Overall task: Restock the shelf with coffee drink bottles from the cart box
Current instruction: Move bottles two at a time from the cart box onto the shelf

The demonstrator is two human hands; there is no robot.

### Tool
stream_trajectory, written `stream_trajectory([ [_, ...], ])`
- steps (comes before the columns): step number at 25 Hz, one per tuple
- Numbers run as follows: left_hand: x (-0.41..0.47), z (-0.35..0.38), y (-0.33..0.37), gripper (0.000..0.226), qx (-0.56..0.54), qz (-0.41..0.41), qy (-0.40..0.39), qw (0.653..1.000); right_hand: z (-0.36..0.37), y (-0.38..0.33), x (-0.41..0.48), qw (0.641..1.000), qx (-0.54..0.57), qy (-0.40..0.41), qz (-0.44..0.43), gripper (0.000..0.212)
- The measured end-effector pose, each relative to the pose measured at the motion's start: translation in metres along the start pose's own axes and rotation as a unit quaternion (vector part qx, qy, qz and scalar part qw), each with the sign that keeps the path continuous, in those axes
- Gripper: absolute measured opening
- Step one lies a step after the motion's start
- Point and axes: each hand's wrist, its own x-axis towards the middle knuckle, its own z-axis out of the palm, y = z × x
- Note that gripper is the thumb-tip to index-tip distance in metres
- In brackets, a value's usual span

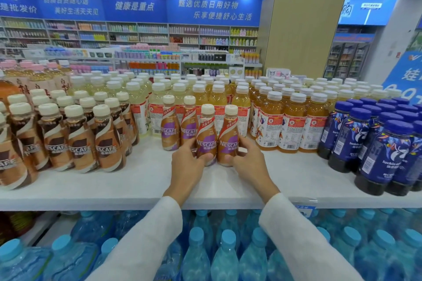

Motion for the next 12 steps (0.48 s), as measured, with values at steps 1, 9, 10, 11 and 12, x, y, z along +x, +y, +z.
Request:
stream_trajectory([
  [1, 0.006, 0.003, -0.001, 0.057, -0.004, -0.007, 0.007, 1.000, 0.000, 0.001, 0.009, 1.000, 0.000, -0.010, 0.000, 0.065],
  [9, 0.024, 0.036, -0.001, 0.051, 0.033, -0.034, 0.104, 0.993, 0.004, 0.012, 0.046, 1.000, -0.001, -0.020, 0.013, 0.071],
  [10, 0.026, 0.039, -0.002, 0.050, 0.023, -0.041, 0.106, 0.993, 0.003, 0.012, 0.048, 1.000, -0.004, -0.021, 0.015, 0.072],
  [11, 0.028, 0.041, -0.002, 0.049, 0.017, -0.046, 0.106, 0.993, 0.003, 0.013, 0.050, 1.000, -0.008, -0.020, 0.017, 0.072],
  [12, 0.030, 0.043, -0.002, 0.048, 0.018, -0.050, 0.108, 0.993, 0.004, 0.013, 0.053, 1.000, -0.012, -0.019, 0.019, 0.072],
])
